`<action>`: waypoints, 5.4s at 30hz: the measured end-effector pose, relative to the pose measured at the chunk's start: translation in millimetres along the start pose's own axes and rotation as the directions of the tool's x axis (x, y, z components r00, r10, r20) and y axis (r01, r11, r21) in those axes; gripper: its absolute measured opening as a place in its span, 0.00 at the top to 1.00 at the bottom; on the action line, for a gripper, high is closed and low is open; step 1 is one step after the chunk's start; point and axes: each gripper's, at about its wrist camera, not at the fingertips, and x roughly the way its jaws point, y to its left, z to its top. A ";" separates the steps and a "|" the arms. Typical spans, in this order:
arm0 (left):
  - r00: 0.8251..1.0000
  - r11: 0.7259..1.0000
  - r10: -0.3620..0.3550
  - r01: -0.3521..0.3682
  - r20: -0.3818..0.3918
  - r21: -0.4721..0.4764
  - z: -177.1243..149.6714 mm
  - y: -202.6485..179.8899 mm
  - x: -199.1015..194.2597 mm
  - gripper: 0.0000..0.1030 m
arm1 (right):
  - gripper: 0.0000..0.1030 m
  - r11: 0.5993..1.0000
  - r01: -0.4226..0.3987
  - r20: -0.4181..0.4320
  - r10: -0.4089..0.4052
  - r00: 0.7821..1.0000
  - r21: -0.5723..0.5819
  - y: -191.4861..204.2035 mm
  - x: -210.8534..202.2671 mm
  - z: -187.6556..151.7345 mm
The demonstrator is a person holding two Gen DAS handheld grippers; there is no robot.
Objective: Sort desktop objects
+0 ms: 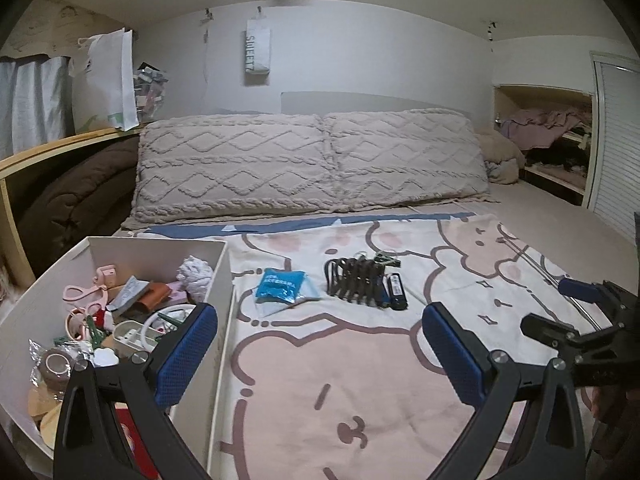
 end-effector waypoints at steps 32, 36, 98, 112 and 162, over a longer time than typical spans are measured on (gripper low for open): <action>0.989 0.994 -0.104 0.106 -0.109 0.010 -48.1 -27.7 5.5 0.00 | 0.00 0.990 -0.034 -0.217 0.063 0.974 0.138 -18.7 111.9 8.1; 0.990 0.995 -0.097 0.099 -0.103 0.018 -48.6 -27.4 3.9 0.00 | 0.00 0.993 0.044 -0.251 -0.016 0.968 0.110 -16.7 152.2 28.9; 0.995 0.992 -0.099 0.097 -0.023 -0.083 -35.0 -1.8 -10.8 0.00 | 0.67 0.793 -0.467 -0.373 0.328 0.868 -0.390 102.2 159.5 -20.7; 0.997 0.992 -0.075 0.072 -0.031 -0.102 -35.2 9.0 -6.2 0.00 | 0.67 0.638 -0.679 -0.481 0.496 0.723 -0.362 113.4 86.1 -64.0; 0.873 0.961 -0.247 0.166 -0.421 -0.220 -78.8 10.4 130.5 0.56 | 0.10 0.981 -0.161 -0.332 0.117 0.936 -0.108 25.4 93.0 -61.5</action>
